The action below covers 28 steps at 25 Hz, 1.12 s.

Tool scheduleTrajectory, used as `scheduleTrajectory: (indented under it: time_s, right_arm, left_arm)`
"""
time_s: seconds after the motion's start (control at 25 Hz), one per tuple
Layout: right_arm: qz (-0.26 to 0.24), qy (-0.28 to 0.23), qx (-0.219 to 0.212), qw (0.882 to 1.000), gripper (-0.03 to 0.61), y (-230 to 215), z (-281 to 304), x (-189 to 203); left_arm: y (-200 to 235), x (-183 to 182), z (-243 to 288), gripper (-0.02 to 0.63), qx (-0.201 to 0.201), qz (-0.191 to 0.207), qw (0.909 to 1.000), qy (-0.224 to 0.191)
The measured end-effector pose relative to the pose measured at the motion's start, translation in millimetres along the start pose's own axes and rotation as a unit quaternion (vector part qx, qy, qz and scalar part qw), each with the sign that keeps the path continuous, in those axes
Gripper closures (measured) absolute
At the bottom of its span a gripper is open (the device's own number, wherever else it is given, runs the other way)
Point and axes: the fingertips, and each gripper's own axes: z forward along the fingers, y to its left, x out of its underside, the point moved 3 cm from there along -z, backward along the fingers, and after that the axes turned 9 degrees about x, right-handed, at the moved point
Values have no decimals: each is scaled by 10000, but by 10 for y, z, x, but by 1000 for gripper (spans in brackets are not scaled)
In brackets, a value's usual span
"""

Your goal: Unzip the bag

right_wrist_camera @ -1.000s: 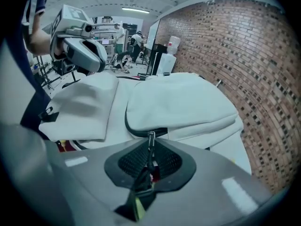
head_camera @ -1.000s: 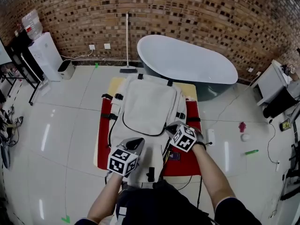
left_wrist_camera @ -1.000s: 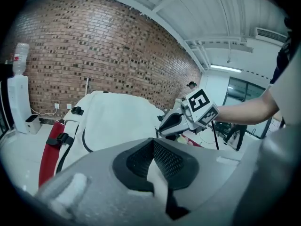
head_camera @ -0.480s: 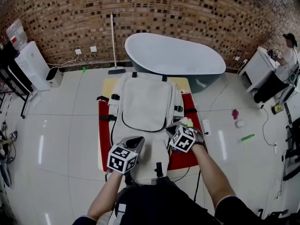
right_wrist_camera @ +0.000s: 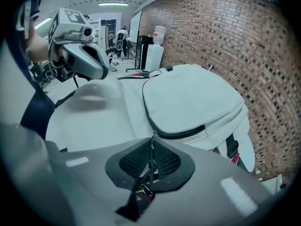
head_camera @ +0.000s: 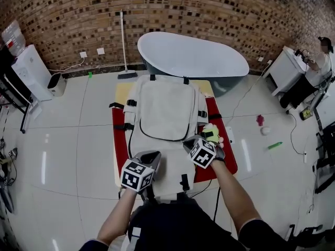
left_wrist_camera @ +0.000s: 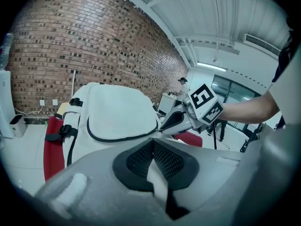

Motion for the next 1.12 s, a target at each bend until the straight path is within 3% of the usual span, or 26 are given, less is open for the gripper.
scheduleTrajectory:
  time_s: [0.56,1.12]
  right_arm:
    - [699,-129,-239,9972,560,341,271,-600]
    - [1193,-368,-168,9920,558,525,603,-1200]
  left_arm:
    - [268,190,-367,611,-257,-202,9994,-70]
    - [574,346,-738,611,-509,-310,9982,-48]
